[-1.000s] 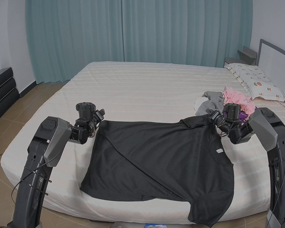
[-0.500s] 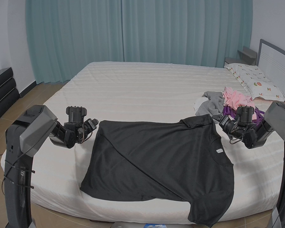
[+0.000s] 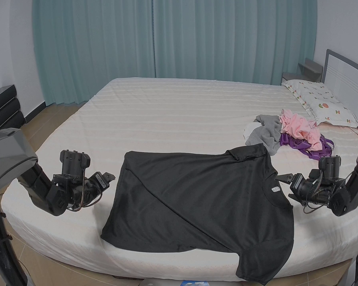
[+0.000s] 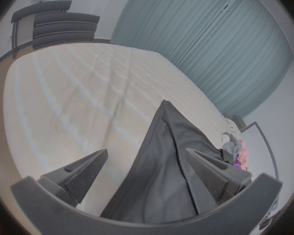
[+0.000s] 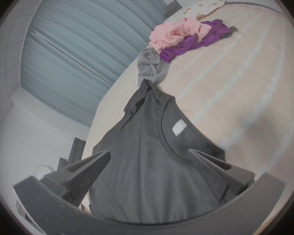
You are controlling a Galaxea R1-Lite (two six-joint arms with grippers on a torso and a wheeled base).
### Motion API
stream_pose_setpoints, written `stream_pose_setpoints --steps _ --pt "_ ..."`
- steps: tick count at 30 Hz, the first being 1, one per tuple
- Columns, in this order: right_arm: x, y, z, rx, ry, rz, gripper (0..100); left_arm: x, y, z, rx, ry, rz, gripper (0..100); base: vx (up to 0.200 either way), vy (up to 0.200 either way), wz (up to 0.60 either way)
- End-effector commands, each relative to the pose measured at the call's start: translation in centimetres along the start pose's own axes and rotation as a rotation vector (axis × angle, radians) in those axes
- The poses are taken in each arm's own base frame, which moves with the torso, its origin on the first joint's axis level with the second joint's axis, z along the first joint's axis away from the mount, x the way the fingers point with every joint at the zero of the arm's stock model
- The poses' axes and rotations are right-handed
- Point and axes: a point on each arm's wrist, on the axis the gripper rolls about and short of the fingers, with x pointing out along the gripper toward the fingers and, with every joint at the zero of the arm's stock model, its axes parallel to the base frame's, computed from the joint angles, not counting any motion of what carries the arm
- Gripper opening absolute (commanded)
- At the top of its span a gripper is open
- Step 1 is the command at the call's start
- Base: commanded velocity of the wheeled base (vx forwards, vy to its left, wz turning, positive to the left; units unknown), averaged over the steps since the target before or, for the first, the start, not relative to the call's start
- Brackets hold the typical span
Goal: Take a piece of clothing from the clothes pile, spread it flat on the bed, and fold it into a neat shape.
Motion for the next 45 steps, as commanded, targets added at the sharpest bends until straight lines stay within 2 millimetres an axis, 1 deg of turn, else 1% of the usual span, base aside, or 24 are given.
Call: stream_pose_setpoints --steps 1,3,6,7,8,11,14,18,20,24,30,34,39,45 --pt "-5.1 0.2 -2.2 -0.011 0.016 0.025 100 -5.3 0.2 -2.1 -0.045 0.037 -0.049 100 -0.2 0.0 0.0" --pt "-5.6 -0.1 -2.5 -0.012 0.022 0.02 100 -5.3 0.6 -2.8 -0.06 0.061 -0.032 100 -0.2 0.0 0.0" --pt "-5.7 -0.1 -2.7 -0.008 0.033 0.027 100 -5.2 0.5 -3.2 -0.069 0.074 -0.033 100 -0.2 0.0 0.0" --pt "-5.7 -0.1 -2.7 -0.008 0.033 0.027 100 -5.2 0.5 -3.2 -0.069 0.074 -0.033 100 0.0 0.0 0.0" --pt "-5.7 -0.2 -3.0 -0.004 0.048 0.027 100 -5.4 0.7 -3.9 -0.06 0.094 -0.027 100 0.0 0.0 0.0" --pt "-5.7 -0.2 -3.3 -0.005 0.06 0.027 100 -5.4 0.8 -4.2 -0.056 0.11 -0.027 100 0.0 0.0 0.0" --pt "-5.7 -0.1 -3.9 -0.009 0.088 0.029 100 -5.1 0.7 -4.2 -0.082 0.121 -0.032 100 0.0 0.0 0.0" --pt "-5.5 -0.2 -4.1 -0.008 0.102 0.025 100 -4.7 0.3 -4.0 -0.15 0.118 -0.04 100 0.0 0.0 0.0" --pt "-5.3 -0.3 -4.2 -0.006 0.111 0.022 100 -4.7 0.0 -4.0 -0.163 0.115 -0.047 100 0.0 -0.2 0.0" --pt "-5.0 -0.4 -4.7 -0.008 0.134 0.017 100 -4.6 0.0 -4.2 -0.159 0.122 -0.047 100 0.0 -0.2 0.0" --pt "-5.0 -0.4 -4.8 -0.006 0.139 0.015 100 -4.4 0.0 -4.6 -0.152 0.134 -0.039 100 0.0 -0.2 0.0" --pt "-4.9 -0.5 -4.9 -0.004 0.144 0.01 100 -4.4 -0.1 -4.7 -0.146 0.136 -0.04 100 0.0 0.0 0.0" --pt "-5.0 -0.6 -4.8 -0.003 0.143 0.01 100 -4.5 0.2 -4.9 -0.141 0.135 -0.024 100 0.0 0.0 0.0" --pt "-4.9 -0.7 -4.8 -0.001 0.143 0.006 100 -4.9 1.3 -5.5 -0.126 0.148 0.025 100 0.0 0.0 0.0"
